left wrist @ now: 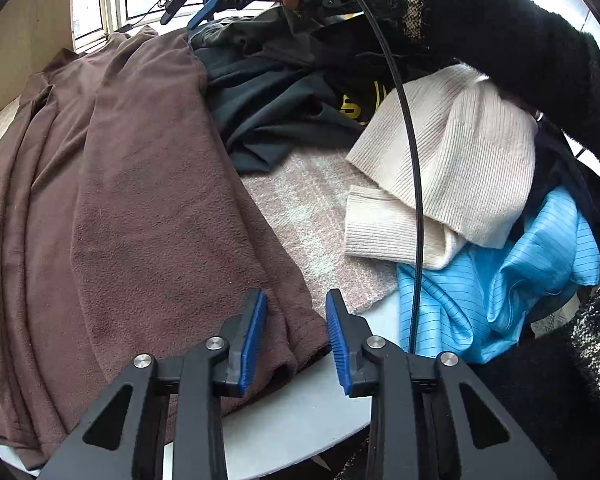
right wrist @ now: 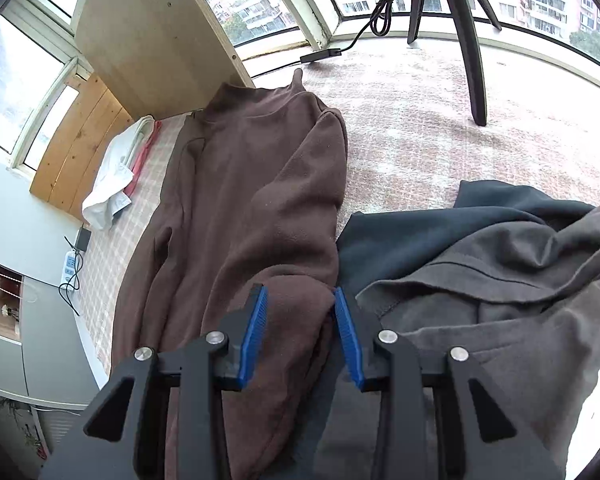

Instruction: Fold clothes

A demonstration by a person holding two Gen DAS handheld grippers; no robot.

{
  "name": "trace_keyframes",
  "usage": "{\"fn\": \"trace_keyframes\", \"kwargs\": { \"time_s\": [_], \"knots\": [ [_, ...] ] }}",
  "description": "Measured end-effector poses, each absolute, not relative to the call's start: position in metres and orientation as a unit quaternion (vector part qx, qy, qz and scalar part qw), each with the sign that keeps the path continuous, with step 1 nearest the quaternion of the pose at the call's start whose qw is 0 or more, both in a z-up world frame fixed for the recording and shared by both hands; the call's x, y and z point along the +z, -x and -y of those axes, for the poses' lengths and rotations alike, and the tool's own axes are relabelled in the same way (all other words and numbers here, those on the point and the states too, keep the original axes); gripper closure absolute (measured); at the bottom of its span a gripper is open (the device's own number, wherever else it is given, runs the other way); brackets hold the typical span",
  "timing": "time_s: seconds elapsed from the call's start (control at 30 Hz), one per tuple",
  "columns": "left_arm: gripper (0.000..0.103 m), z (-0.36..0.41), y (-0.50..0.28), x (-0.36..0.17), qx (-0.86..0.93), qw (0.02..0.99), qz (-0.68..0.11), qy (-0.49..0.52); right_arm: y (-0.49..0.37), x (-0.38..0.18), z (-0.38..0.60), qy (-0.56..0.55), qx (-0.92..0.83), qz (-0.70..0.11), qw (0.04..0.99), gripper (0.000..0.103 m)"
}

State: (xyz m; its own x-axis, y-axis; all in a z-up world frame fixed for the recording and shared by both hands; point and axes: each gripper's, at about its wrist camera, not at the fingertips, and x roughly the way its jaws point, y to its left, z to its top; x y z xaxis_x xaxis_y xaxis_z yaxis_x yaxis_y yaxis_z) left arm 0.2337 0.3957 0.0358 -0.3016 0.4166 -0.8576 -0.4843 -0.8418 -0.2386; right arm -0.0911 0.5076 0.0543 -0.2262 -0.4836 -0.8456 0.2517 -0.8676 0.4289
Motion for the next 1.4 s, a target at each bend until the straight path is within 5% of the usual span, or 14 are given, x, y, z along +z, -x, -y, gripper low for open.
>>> {"fn": "trace_keyframes", "kwargs": {
  "time_s": [0.03, 0.1, 0.17, 0.23, 0.67, 1.1, 1.27, 1.4],
  "knots": [
    [0.099, -0.388, -0.232, 0.038, 0.806, 0.280, -0.012, 0.521, 0.093, 0.047, -0.504, -0.584, -0.771, 0.095, 0.234, 0.067],
    [0.100, -0.373, -0.229, 0.042, 0.806, 0.280, 0.027, 0.520, 0.095, 0.036, -0.500, -0.598, -0.763, 0.085, 0.232, 0.068],
    [0.100, -0.358, -0.231, 0.050, 0.811, 0.276, 0.052, 0.512, 0.092, 0.034, -0.500, -0.599, -0.761, 0.086, 0.234, 0.085],
    [0.100, -0.345, -0.234, 0.056, 0.814, 0.273, 0.079, 0.506, 0.089, 0.042, -0.500, -0.593, -0.764, 0.090, 0.238, 0.092],
    [0.100, -0.263, -0.254, 0.063, 0.839, 0.185, 0.176, 0.481, 0.100, 0.094, -0.403, -0.588, -0.776, 0.045, 0.224, 0.094],
    [0.099, -0.203, -0.257, 0.035, 0.842, 0.095, 0.195, 0.495, 0.123, 0.032, -0.294, -0.622, -0.753, -0.019, 0.214, 0.089],
    [0.098, -0.187, -0.268, 0.065, 0.849, 0.095, 0.210, 0.475, 0.125, 0.085, -0.362, -0.583, -0.753, 0.132, 0.277, 0.087],
    [0.098, -0.189, -0.260, 0.090, 0.859, 0.115, 0.198, 0.458, 0.120, 0.128, -0.436, -0.503, -0.808, 0.174, 0.250, 0.087]
  ]
}}
